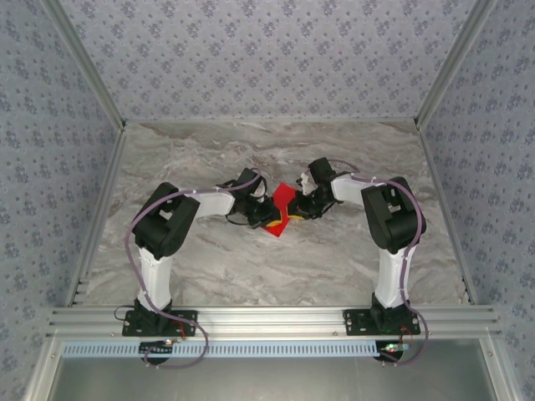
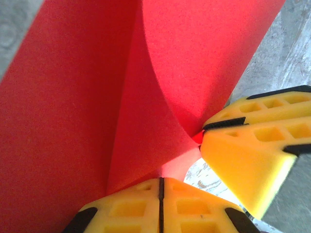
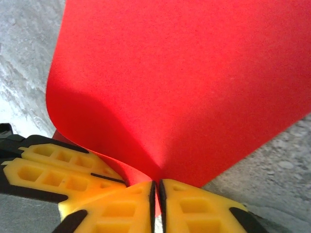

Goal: Fold a paper plane with a square sheet of paper (pick it up from the middle)
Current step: Fold the triangle a second time at the center of the table.

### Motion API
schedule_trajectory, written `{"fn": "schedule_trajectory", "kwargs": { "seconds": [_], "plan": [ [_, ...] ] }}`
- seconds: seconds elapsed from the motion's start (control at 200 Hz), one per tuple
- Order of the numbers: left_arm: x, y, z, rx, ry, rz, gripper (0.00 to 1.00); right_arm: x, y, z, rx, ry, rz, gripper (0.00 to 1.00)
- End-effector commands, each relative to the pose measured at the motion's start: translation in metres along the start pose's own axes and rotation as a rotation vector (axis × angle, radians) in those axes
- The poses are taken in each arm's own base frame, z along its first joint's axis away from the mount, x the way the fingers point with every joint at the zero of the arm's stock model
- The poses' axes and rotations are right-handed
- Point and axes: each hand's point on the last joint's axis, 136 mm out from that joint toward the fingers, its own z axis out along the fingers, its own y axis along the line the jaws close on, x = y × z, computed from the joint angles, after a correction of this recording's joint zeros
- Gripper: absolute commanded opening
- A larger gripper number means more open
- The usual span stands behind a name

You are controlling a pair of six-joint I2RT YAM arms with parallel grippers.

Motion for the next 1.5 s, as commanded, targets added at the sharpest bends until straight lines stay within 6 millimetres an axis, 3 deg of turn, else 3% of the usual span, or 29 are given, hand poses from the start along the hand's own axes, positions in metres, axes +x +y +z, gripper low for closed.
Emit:
{"fn": "schedule_trajectory", "kwargs": {
  "seconds": [0.0,0.135,0.23,0.565,0.73,0.754,1.064,1.204,1.299,1.494],
  "plan": [
    [0.012,0.058,0.000,-0.221,0.004,-0.115,0.10,0.001,-0.007,-0.006,0.060,-0.001,0.002,0.21],
    [0.012,0.057,0.001,-0.226,0.003,-0.117,0.09,-0.011,-0.006,-0.024,0.115,-0.078,-0.017,0.24],
    [0.012,0.058,0.001,-0.235,0.000,-0.120,0.08,-0.012,-0.004,-0.028,0.136,-0.103,-0.033,0.20],
    [0.012,0.057,0.001,-0.239,-0.008,-0.126,0.06,-0.001,0.018,-0.009,0.057,-0.046,-0.081,0.07],
    [0.012,0.056,0.002,-0.235,-0.007,-0.128,0.06,0.010,0.012,0.005,0.065,0.011,-0.074,0.06],
    [0.011,0.055,0.001,-0.232,-0.008,-0.127,0.06,0.001,0.019,0.002,0.055,-0.009,-0.089,0.06],
    [0.005,0.036,-0.006,-0.187,-0.030,-0.090,0.06,0.008,-0.011,0.008,0.181,0.029,-0.091,0.05],
    [-0.009,-0.003,-0.023,-0.092,-0.056,0.046,0.16,0.020,-0.031,0.009,0.280,0.085,-0.121,0.03],
    [-0.017,-0.019,-0.034,-0.083,-0.081,0.111,0.19,0.025,-0.040,0.010,0.320,0.110,-0.134,0.03],
    [-0.030,-0.015,-0.031,-0.089,-0.083,0.112,0.15,0.028,-0.043,0.013,0.332,0.124,-0.136,0.02]
  ]
}}
